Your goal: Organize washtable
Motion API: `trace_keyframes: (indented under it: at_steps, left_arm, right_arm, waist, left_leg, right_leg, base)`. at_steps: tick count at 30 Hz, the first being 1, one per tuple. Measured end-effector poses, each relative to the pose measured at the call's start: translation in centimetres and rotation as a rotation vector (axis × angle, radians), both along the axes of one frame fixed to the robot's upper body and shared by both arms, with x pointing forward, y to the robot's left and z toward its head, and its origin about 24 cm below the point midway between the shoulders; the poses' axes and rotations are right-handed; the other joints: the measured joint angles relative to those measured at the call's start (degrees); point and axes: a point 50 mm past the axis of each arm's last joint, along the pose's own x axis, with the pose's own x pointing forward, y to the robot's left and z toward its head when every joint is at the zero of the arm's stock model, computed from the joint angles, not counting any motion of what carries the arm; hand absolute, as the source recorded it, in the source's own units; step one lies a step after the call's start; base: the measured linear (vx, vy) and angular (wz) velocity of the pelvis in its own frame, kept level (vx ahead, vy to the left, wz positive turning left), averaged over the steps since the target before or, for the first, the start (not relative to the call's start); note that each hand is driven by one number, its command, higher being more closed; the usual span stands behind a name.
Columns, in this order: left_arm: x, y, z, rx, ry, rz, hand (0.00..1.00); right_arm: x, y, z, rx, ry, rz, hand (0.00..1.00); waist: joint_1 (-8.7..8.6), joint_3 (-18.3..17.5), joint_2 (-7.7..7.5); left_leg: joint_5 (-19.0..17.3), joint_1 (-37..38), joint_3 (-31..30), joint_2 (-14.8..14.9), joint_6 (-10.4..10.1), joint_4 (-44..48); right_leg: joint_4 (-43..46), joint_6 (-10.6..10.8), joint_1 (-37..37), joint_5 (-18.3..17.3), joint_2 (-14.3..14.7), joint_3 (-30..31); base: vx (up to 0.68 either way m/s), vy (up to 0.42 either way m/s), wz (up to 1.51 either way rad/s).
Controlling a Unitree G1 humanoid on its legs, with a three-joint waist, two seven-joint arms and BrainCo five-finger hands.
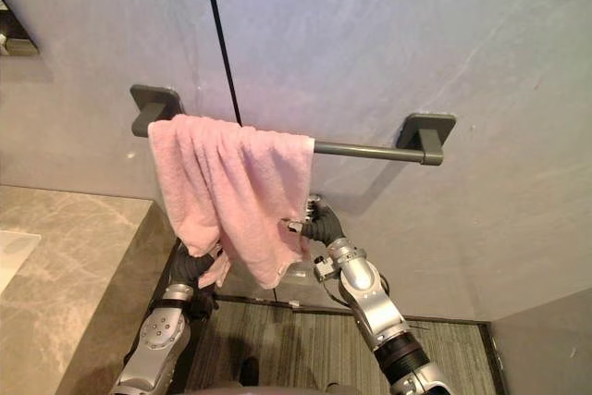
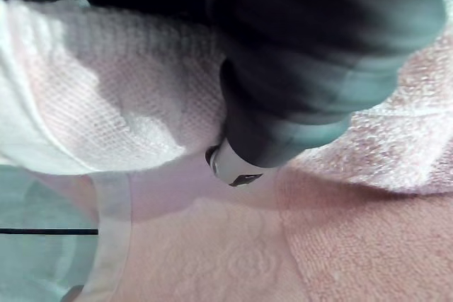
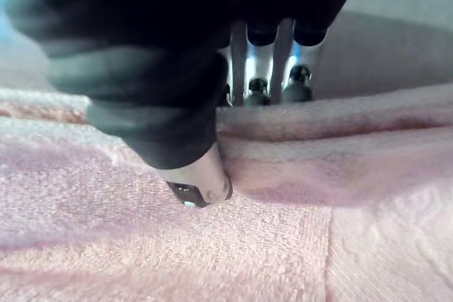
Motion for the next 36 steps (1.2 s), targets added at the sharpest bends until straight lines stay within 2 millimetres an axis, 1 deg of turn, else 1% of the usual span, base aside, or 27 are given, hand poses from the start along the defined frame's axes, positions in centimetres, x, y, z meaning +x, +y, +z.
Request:
trace_keyframes:
  at_steps: [12, 14, 15, 16, 19, 22, 25, 27, 28, 32, 36]
  left_arm:
    - [0.0, 0.1, 0.0, -0.003, -0.002, 0.008, 1.00]
    - [0.0, 0.1, 0.1, -0.008, -0.005, 0.013, 1.00]
    - [0.0, 0.2, 0.2, -0.014, -0.010, 0.021, 1.00]
    - [0.1, 0.2, 0.3, -0.015, -0.015, 0.022, 1.00]
    - [0.0, 0.8, 1.4, -0.036, -0.066, 0.072, 1.00]
    - [0.1, 1.2, 2.7, -0.040, -0.130, 0.086, 1.00]
    - [0.1, 0.7, 3.4, -0.062, -0.168, 0.079, 1.00]
    - [0.1, 0.5, 3.7, -0.070, -0.180, 0.081, 1.00]
    - [0.1, 0.5, 3.7, -0.071, -0.180, 0.081, 1.00]
    - [0.2, 0.3, 3.7, -0.079, -0.183, 0.065, 1.00]
    - [0.4, 0.0, 3.8, -0.094, -0.188, 0.066, 1.00]
  right_arm:
    - [0.0, -0.3, 0.0, 0.019, 0.004, -0.022, 1.00]
    - [-0.2, -0.9, -0.2, 0.038, 0.010, -0.061, 1.00]
    - [-0.4, -1.8, -0.4, 0.049, 0.011, -0.101, 1.00]
    - [-0.5, -2.2, -0.3, 0.055, 0.008, -0.121, 1.00]
    - [-1.0, -4.2, 0.7, 0.085, -0.042, -0.220, 1.00]
    - [-1.5, -6.8, 1.9, 0.102, -0.107, -0.337, 1.00]
    - [-1.5, -7.2, 2.6, 0.099, -0.138, -0.356, 1.00]
    - [-1.6, -7.4, 3.0, 0.092, -0.164, -0.362, 1.00]
    - [-1.6, -7.5, 3.1, 0.090, -0.165, -0.367, 1.00]
    - [-1.7, -8.0, 3.0, 0.089, -0.165, -0.388, 1.00]
    - [-1.8, -8.2, 2.9, 0.088, -0.160, -0.400, 1.00]
  waist:
    - [-0.02, 0.0, -0.10]
    - [0.04, 0.0, -0.13]
    - [0.09, 0.0, -0.17]
    - [0.09, 0.0, -0.17]
    - [-0.20, 0.0, -0.17]
    - [-0.37, 0.0, -0.16]
    - [-0.64, 0.0, -0.15]
    - [-1.14, 0.0, -0.15]
    - [-1.62, 0.0, -0.14]
    - [-1.85, 0.1, -0.08]
    - [-2.12, 0.3, 0.33]
  left_leg:
    - [0.0, 0.4, 0.1, 0.0, 0.0, 0.0]
    - [0.0, 0.5, 0.1, 0.0, 0.0, 0.0]
    - [0.0, 0.5, 0.1, 0.0, 0.0, -0.1]
    - [0.0, 0.5, 0.1, 0.0, 0.0, -0.1]
    - [0.0, 0.8, 0.2, -0.1, 0.0, -0.2]
    - [0.0, 1.0, 0.4, -0.1, 0.0, -0.2]
    - [0.0, 1.1, 0.5, -0.1, 0.0, -0.3]
    - [0.0, 1.1, 0.5, -0.1, 0.0, -0.3]
    - [0.0, 1.1, 0.5, -0.1, 0.0, -0.3]
    - [0.0, 1.1, 0.7, -0.1, 0.0, -0.3]
    - [-0.1, 1.0, 0.7, -0.1, 0.0, -0.3]
  right_leg:
    - [0.0, 0.0, 0.1, 0.0, 0.0, 0.1]
    - [0.0, 0.0, 0.1, 0.0, 0.0, 0.1]
    - [0.0, 0.0, 0.1, 0.0, 0.0, 0.1]
    - [0.0, 0.0, 0.1, 0.0, 0.0, 0.1]
    - [0.0, 0.0, 0.2, 0.0, -0.1, 0.1]
    - [0.0, 0.0, 0.3, 0.0, -0.1, 0.1]
    - [-0.1, 0.0, 0.3, 0.0, -0.1, 0.1]
    - [-0.2, 0.0, 0.3, 0.0, -0.1, 0.1]
    - [-0.2, 0.0, 0.3, 0.0, -0.1, 0.1]
    - [-0.4, 0.0, 0.2, 0.0, -0.1, 0.2]
    - [-0.5, 0.0, 0.2, 0.0, -0.1, 0.2]
  base:
    - [0.00, 0.000, 0.00]
    - [0.00, 0.000, 0.00]
    - [0.00, 0.000, 0.00]
    - [0.00, 0.000, 0.00]
    - [0.00, -0.001, -0.01]
    - [0.00, -0.003, -0.02]
    - [0.00, -0.001, -0.01]
    - [0.00, 0.000, 0.00]
    - [0.00, 0.000, 0.00]
    - [0.00, 0.000, 0.00]
    - [0.00, 0.000, 0.00]
